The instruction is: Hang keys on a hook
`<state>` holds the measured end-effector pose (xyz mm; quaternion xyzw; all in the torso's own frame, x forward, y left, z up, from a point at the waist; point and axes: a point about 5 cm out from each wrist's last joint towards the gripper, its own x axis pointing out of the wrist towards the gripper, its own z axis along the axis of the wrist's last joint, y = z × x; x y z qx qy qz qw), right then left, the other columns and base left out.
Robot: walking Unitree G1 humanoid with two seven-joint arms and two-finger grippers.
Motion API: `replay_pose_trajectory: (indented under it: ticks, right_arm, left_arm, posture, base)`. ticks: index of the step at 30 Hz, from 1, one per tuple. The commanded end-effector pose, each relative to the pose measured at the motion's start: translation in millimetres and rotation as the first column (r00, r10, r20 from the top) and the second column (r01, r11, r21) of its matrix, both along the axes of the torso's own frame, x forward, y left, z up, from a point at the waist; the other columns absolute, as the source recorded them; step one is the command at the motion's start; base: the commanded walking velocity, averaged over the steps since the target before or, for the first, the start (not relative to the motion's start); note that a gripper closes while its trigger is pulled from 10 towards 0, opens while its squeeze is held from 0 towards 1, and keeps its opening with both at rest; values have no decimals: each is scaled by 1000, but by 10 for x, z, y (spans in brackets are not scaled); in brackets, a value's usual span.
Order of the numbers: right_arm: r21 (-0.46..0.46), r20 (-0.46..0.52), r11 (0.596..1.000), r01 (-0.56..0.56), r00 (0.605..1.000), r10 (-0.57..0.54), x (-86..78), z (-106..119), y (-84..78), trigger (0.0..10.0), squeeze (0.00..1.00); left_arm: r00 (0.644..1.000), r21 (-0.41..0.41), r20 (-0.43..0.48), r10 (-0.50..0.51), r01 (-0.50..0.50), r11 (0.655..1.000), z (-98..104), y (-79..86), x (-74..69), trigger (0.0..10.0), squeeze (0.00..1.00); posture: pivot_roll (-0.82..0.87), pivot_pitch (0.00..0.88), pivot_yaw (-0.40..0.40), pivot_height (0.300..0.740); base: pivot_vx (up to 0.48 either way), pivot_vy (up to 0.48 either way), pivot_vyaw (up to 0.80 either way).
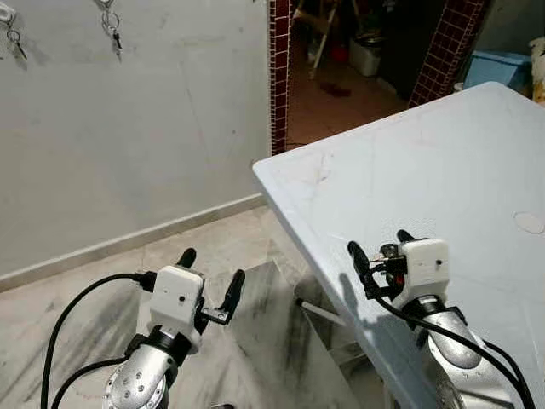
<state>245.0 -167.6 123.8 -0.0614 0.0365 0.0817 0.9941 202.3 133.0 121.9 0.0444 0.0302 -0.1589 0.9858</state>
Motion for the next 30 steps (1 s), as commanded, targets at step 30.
replay_pose_trajectory:
  ticks: [30]
  right_arm:
    - [-62,-102,987,150,982,-156,-329,-142,-400,10000,0]
  left_arm:
    - [941,-28,-94,-326,325,945,-97,-231,-27,10000,0]
  posture:
    - [6,156,43,740]
  base:
    - [0,0,0]
